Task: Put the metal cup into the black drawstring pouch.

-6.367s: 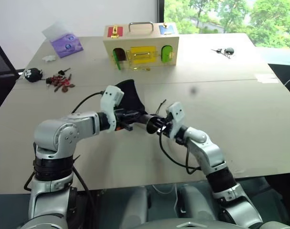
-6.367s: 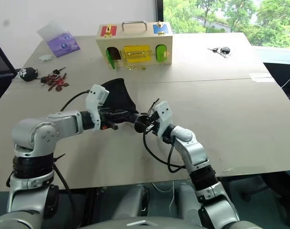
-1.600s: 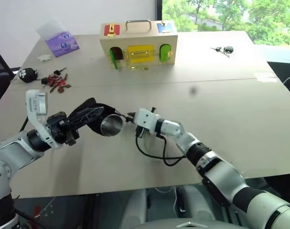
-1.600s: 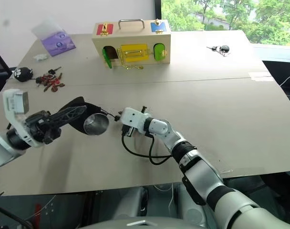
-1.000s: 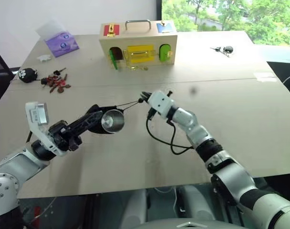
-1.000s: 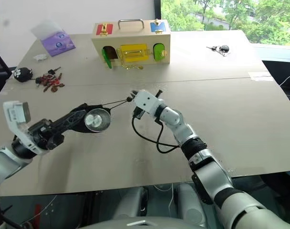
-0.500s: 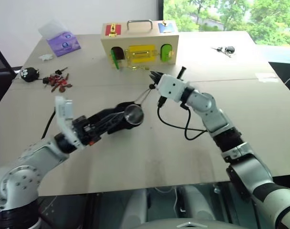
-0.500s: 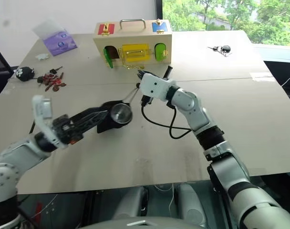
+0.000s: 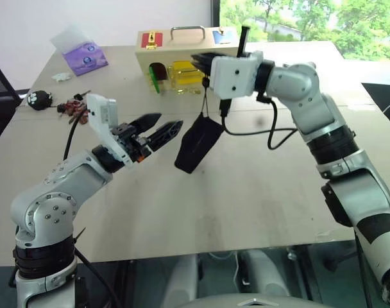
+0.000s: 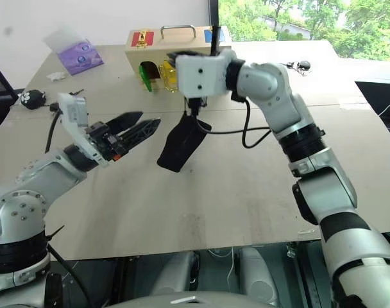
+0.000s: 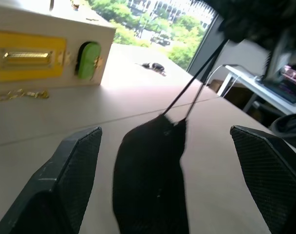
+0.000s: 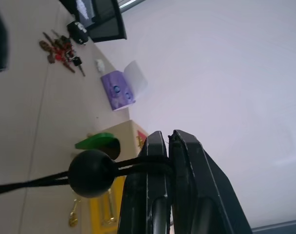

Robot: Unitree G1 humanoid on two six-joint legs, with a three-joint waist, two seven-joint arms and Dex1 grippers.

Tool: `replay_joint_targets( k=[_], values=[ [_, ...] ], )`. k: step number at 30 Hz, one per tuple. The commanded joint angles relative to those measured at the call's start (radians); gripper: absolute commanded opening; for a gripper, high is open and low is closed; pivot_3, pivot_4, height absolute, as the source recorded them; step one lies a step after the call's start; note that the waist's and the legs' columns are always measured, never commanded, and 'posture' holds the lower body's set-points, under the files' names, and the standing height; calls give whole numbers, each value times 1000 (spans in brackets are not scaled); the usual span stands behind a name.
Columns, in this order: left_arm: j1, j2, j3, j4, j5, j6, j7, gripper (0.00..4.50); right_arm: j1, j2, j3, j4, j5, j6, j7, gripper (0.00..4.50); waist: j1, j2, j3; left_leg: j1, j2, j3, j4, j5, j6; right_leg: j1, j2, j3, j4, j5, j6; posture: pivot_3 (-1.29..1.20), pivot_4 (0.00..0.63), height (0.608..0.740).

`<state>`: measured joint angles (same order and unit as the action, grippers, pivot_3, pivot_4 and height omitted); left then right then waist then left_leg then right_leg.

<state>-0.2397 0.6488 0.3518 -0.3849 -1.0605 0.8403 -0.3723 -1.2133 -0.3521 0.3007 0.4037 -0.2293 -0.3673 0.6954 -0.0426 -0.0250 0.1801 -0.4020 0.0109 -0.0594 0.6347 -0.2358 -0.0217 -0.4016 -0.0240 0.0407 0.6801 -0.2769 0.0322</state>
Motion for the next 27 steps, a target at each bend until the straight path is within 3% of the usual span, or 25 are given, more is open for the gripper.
replay_joint_targets(
  k=[1,11,14,19,27],
  values=[
    [39,15,37,-28,12,-42,-69,4453,-45,-7,-35,1,23,-18,-4,0,2,0,0,0,0,0,0,0,0,0,-1,0,0,0,0,0,150,740],
    [32,-1,101,-31,-84,-53,-93,4453,-113,-4,-74,44,41,-15,-41,0,2,0,0,-1,-1,0,0,0,0,0,-2,0,0,0,0,0,150,740],
    [31,17,101,-5,-44,-64,-85,4453,-143,-8,-99,32,54,5,-51,0,2,0,0,-1,0,0,0,0,0,0,-2,0,0,0,0,0,150,740],
    [7,-2,125,15,-59,-80,-66,4453,-60,9,-60,-33,64,18,-2,0,1,0,0,0,0,0,0,0,0,0,-2,0,0,0,0,0,150,740],
    [-164,10,-12,-40,-17,-78,-90,4453,10,12,-4,-93,24,11,35,0,4,0,0,-2,-1,-1,2,0,0,0,-2,-2,0,0,0,0,150,740]
  ],
)
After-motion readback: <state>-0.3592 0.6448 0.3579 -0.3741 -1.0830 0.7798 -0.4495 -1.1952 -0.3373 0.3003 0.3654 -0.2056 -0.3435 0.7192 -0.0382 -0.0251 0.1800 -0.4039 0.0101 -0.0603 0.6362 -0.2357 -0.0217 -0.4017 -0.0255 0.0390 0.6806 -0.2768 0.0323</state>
